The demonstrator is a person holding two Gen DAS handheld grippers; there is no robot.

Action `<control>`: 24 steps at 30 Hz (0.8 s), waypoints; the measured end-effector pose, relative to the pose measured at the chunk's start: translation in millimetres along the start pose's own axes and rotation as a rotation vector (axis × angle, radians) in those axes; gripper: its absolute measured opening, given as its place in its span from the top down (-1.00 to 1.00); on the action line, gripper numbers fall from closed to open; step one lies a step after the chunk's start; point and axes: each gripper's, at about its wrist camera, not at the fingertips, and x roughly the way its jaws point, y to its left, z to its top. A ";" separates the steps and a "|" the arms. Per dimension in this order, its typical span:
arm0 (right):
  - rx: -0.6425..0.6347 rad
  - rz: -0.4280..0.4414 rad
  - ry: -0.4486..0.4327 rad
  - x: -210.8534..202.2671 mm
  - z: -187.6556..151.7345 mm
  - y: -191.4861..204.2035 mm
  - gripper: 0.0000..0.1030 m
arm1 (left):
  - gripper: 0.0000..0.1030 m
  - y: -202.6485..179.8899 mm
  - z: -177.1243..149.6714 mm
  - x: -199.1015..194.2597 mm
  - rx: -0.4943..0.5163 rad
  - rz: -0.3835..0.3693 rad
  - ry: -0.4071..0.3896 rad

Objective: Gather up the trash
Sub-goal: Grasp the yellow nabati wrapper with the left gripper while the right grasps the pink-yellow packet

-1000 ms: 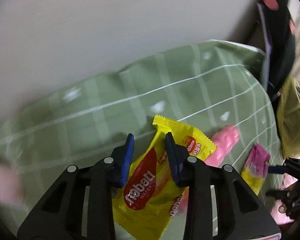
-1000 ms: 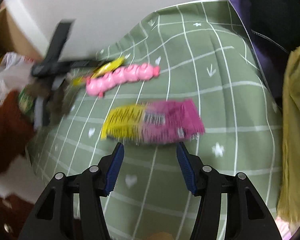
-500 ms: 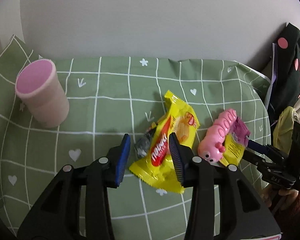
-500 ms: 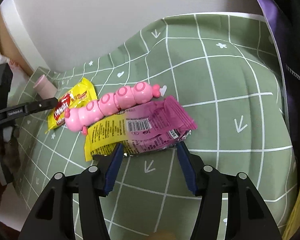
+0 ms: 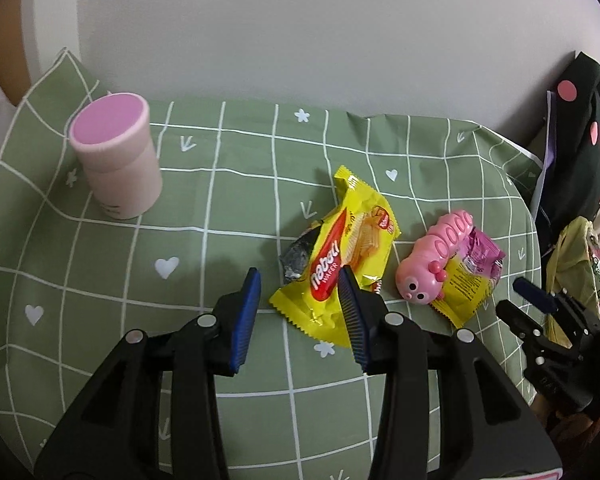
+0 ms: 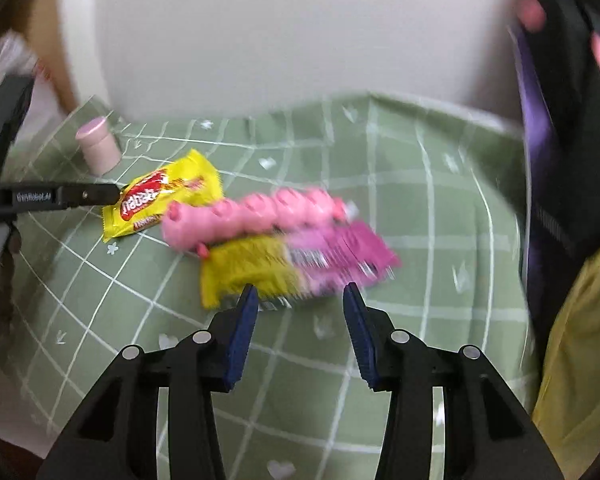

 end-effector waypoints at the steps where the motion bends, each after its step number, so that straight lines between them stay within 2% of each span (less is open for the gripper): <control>1: -0.027 -0.013 -0.009 3.8 4.2 7.5 0.19 | 0.26 1.2 -0.3 -1.2 -0.004 0.004 -0.001; 3: -0.055 -0.022 -0.026 11.2 9.6 15.0 0.19 | 0.25 2.7 -1.1 -3.1 -0.008 0.006 -0.002; 6: -0.108 -0.034 0.019 26.3 5.2 19.2 0.19 | 0.23 4.0 -2.1 -7.5 0.003 0.013 -0.001; 10: -0.125 -0.092 0.070 22.9 -15.5 -0.7 0.19 | 0.22 4.6 -1.6 -10.0 0.009 0.018 -0.009; 13: -0.076 -0.111 0.090 16.1 -25.0 -22.0 0.19 | 0.21 4.6 -0.2 -9.5 0.004 0.004 -0.008; 16: 0.062 -0.072 0.075 2.0 -26.9 -49.4 0.19 | 0.21 3.8 -0.1 -8.9 0.010 -0.001 -0.011; 19: 0.298 0.058 0.048 -3.8 -19.6 -72.1 0.19 | 0.21 5.0 -0.4 -7.4 0.001 -0.008 -0.010; 22: 0.468 0.191 0.056 8.7 -14.3 -71.4 0.19 | 0.21 6.3 -0.5 -6.8 -0.005 -0.009 -0.008; 24: 0.574 0.213 0.091 29.7 -7.2 -65.7 0.19 | 0.21 7.4 -0.6 -8.6 -0.006 -0.006 -0.011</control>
